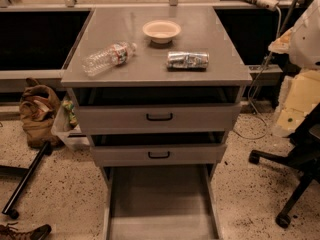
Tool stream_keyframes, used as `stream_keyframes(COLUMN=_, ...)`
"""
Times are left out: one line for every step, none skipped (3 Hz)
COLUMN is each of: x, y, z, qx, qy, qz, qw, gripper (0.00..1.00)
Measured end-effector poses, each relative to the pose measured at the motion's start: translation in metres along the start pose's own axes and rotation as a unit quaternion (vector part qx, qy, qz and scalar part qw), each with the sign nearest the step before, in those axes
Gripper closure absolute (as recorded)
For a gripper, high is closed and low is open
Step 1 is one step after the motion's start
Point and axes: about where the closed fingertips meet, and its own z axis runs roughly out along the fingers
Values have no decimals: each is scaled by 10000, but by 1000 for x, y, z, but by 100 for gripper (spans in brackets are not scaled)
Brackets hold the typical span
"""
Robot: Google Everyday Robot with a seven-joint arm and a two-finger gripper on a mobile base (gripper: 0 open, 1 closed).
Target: Place redbull can into bottom drawer
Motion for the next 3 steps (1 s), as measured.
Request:
stream_keyframes(x=0, y=0, z=0, qx=1, qy=-4, qz=1, qw=10000, gripper=0)
stream_keyframes(x=-5, y=-4, z=3, qx=37, qy=-128, qz=30, qw=9999, gripper=0)
stream_keyframes(x=-35, y=-32, z=23, qx=225, qy=-360, qz=-48, qw=9991, gripper=0)
